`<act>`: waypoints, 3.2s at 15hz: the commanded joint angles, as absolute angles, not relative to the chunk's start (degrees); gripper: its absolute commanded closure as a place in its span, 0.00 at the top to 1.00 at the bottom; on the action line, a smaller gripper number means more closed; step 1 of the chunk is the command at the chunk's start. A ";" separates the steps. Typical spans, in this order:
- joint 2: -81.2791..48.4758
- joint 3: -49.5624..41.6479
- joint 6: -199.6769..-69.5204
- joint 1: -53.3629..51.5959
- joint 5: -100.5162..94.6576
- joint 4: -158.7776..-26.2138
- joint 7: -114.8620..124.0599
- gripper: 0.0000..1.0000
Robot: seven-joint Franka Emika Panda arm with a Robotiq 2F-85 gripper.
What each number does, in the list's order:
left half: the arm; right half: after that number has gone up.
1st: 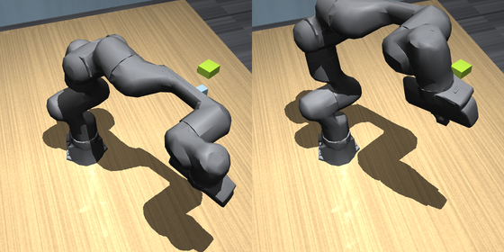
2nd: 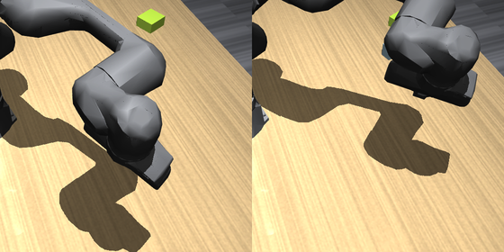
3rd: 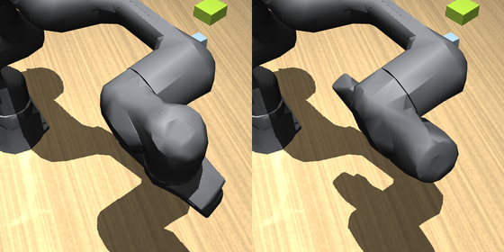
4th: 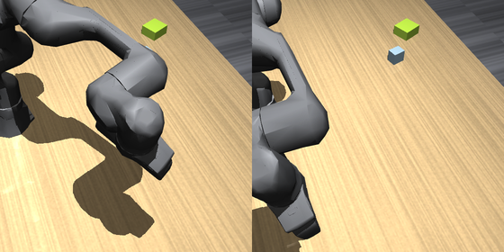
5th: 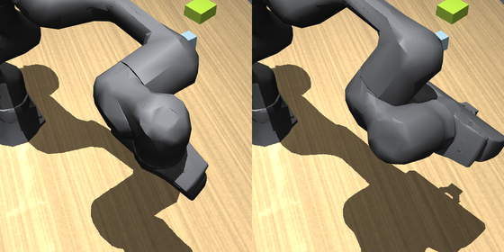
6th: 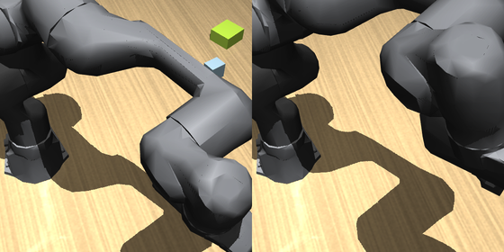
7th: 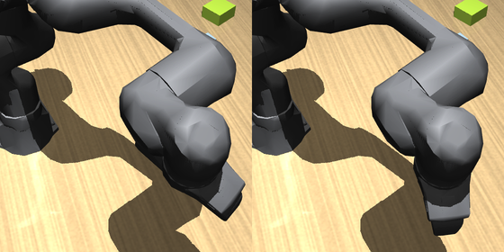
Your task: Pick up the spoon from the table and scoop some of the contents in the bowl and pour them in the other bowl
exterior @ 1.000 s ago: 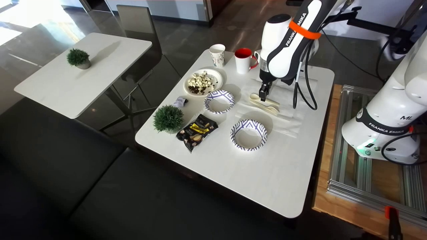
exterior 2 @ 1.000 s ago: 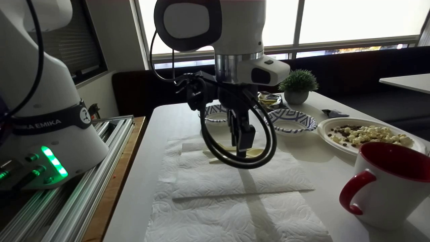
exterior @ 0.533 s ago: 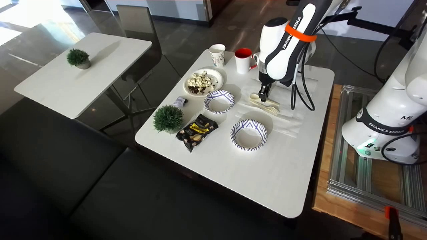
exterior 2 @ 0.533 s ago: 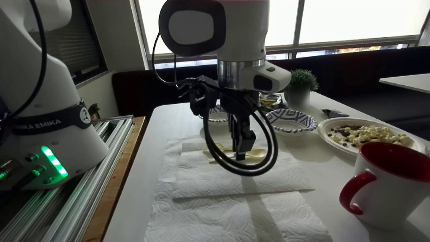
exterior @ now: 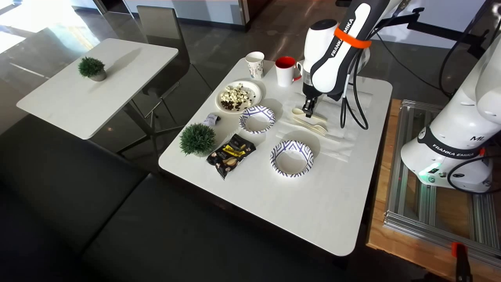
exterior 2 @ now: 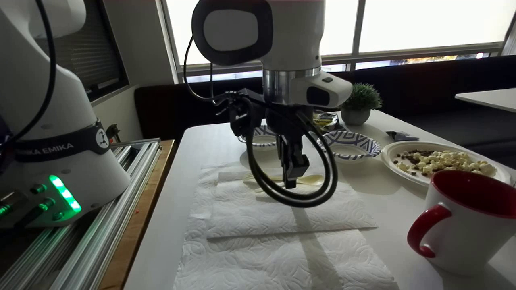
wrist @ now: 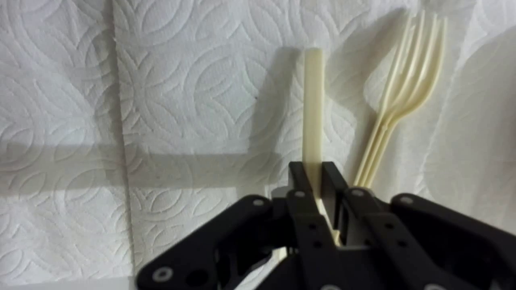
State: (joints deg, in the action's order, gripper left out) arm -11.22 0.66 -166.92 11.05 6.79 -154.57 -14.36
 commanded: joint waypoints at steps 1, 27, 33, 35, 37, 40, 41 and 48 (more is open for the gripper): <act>-7.49 0.54 -165.43 12.38 8.14 -153.62 -15.84 0.03; -21.99 1.59 -160.89 13.58 7.94 -135.04 -16.28 0.03; -16.70 4.74 -174.93 14.75 10.12 -145.52 -16.83 0.56; -16.06 9.21 -184.20 17.99 11.15 -149.94 -16.34 0.70; -16.95 14.10 -193.41 21.37 11.58 -153.96 -15.60 0.85; -17.38 17.30 -208.47 25.10 7.94 -158.72 -10.64 1.00; -18.21 18.18 -213.48 26.83 6.53 -160.30 -8.36 1.00; -19.09 16.75 -212.20 24.65 8.72 -158.35 -10.37 1.00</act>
